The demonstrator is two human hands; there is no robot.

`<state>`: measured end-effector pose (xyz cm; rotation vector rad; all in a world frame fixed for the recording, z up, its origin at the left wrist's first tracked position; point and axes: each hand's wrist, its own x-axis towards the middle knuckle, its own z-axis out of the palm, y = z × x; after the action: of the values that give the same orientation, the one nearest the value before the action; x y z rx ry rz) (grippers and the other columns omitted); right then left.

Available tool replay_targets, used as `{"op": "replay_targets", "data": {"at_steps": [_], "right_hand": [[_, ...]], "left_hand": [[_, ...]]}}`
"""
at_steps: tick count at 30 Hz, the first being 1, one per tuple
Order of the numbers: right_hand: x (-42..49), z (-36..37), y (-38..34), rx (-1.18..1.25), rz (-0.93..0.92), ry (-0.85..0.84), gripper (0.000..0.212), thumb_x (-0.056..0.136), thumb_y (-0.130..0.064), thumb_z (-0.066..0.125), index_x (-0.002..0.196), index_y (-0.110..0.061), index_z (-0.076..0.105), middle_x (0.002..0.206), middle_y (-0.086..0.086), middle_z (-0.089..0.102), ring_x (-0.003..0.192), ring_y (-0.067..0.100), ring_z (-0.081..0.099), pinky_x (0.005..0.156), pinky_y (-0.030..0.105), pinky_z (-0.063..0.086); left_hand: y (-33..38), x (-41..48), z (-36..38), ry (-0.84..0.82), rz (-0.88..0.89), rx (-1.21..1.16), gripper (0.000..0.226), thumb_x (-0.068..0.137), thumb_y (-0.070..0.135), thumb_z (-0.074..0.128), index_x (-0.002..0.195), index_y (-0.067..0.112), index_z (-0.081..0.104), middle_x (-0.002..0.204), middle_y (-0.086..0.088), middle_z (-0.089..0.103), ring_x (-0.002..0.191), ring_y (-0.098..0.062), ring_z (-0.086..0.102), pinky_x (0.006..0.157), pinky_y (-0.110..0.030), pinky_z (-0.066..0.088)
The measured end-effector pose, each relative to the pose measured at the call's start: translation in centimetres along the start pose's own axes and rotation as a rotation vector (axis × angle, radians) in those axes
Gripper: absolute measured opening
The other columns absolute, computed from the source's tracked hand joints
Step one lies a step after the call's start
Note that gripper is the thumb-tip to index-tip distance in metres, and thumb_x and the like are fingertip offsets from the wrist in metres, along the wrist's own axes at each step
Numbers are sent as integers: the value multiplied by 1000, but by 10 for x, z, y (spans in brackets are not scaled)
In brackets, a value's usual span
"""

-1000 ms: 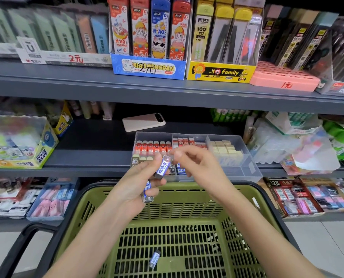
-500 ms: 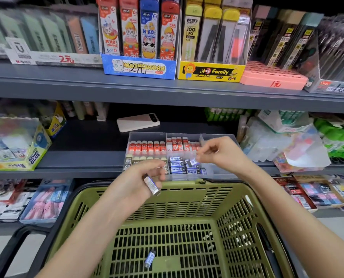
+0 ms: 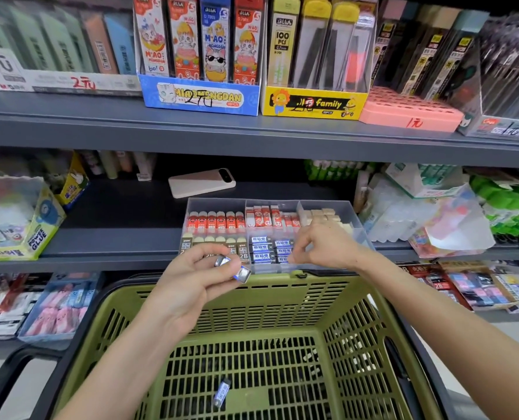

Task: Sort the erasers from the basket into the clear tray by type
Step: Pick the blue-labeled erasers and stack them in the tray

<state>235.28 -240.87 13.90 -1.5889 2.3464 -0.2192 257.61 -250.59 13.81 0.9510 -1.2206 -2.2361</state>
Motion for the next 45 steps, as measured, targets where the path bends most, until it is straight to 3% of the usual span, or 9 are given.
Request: {"op": "replay_targets", "data": {"at_steps": [3,7,11,15,21,25,31,39,45], "right_hand": [[-2,-1,2,14,13,-15,31,90,-44,54,83,-23,76,102,-12,69,109,17,52,107,40,24],[-12,-1,-11,-121,-13,133,37,94,-49,42,91,-29,73,104,-12,69,108,15,49,104,38,22],[-36,-2,-43,428,-186,298,17,82,-46,64,96,-39,68,90,-20,67,98,6,53,95,32,36],[-48,2,-66,558,-222,376,19,78,-34,72,94,-40,64,82,-19,61,91,8,52,87,29,42],[-48,-2,-56,537,-223,328,19,83,-22,69,95,-35,63,90,-9,65,92,5,52,86,21,41],[-32,-14,-28,617,-136,297,20,80,-18,72,91,-33,68,84,-11,67,81,-7,51,74,7,35],[-10,-2,9,237,13,234,22,75,-29,76,97,-27,74,78,-18,60,91,11,47,76,24,29],[-6,9,14,204,37,154,20,77,-35,73,96,-32,73,100,-11,62,105,19,50,98,40,34],[-8,13,6,-71,35,177,25,90,-47,53,99,-34,72,112,-14,62,108,17,44,93,35,25]], "left_hand": [[-1,0,2,21,37,62,33,54,11,78,85,10,67,85,-4,75,70,-12,71,60,-22,55],[-3,1,5,43,79,46,31,53,16,80,81,8,69,78,-4,73,69,-13,70,62,-20,55],[-4,4,12,38,120,15,26,59,15,76,82,5,69,74,-5,73,65,-12,69,60,-17,53],[-6,3,23,-7,102,-10,31,61,22,75,87,6,67,75,-10,73,65,-15,69,56,-17,52],[-8,7,34,24,256,268,37,67,32,77,90,6,65,69,-5,71,58,-10,64,49,-16,45],[-5,17,41,55,441,601,17,80,28,72,93,18,66,86,5,72,80,-10,67,70,-26,53],[-17,17,16,225,808,1123,13,87,27,65,97,19,69,101,13,64,99,-9,57,89,-23,36],[-37,12,-14,222,932,1340,31,87,33,49,87,12,72,95,1,67,92,-21,60,87,-32,41],[-41,12,-22,173,997,1454,28,87,28,49,88,11,72,96,-3,67,93,-24,61,87,-36,41]]}}
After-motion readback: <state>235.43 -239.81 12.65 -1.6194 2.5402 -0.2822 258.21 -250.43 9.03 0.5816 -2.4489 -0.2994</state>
